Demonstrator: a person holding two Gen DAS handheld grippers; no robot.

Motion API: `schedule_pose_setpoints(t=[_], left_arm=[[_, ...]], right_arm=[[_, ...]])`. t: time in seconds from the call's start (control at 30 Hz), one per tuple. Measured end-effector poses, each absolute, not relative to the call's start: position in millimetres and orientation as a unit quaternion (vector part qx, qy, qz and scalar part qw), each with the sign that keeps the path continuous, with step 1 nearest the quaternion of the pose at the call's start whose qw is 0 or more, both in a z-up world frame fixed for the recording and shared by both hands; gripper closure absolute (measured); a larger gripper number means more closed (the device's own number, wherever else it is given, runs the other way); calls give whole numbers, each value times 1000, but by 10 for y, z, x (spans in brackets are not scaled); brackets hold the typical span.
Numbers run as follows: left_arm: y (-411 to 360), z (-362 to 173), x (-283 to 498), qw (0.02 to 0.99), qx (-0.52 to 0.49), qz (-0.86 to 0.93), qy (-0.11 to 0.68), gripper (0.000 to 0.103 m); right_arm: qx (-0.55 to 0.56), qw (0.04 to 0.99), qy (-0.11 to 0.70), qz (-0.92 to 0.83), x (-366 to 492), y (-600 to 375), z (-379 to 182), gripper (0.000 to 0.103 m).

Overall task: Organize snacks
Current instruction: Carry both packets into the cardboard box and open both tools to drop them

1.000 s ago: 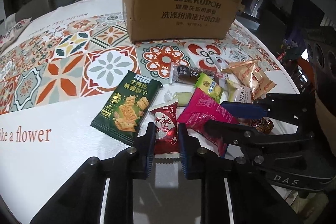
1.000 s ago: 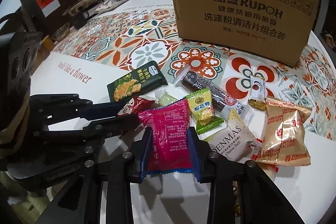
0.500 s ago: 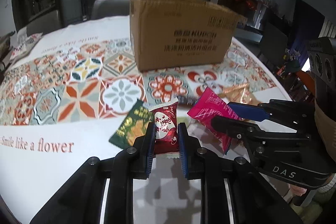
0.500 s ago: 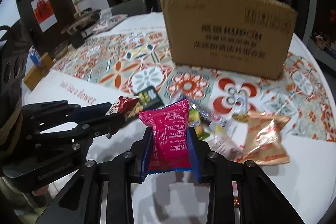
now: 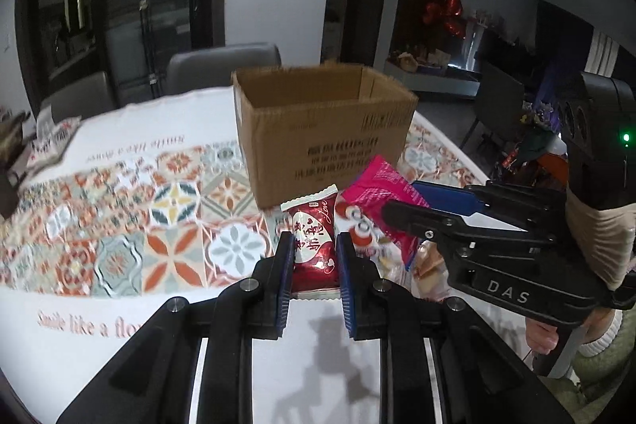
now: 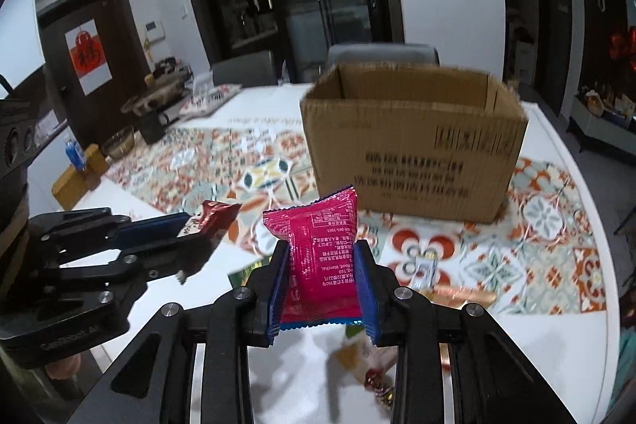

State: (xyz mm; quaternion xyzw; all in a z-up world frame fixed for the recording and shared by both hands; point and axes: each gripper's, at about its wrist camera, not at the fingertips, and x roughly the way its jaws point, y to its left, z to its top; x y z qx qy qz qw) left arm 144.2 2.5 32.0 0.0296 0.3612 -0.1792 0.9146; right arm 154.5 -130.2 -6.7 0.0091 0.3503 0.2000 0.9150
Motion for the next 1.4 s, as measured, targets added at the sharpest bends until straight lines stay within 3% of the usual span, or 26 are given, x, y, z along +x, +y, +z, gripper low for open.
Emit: schedule_pose_setpoints(t=[0.3,0.63,1.23,1.27,1.33,1.37,1.4], left_arm=[[-26,782,1778,931,53,-162,323,81],[-103,949,2412,934,55,-154,316,81],[-443,664,3389,910,57,-145,384,81],[-451,650,3427,909,57,-145,387,80],[-455,635,3470,913,61,-127,383,64],[-447,642,3478,915,62,-118,380,46],[-420,650,3462,919,61,-111,374,42]], right_arm=[[13,932,309,190,1750,-1322,420,70],[18,934,313,172,2225,-1419,748,70],[56,905,400,133,3358,-1795,558,69],[61,906,399,128,3387,-1813,539,69],[65,907,398,121,3448,-1834,500,67],[57,908,398,119,3472,-1829,480,58],[48,910,398,108,3480,-1829,466,49]])
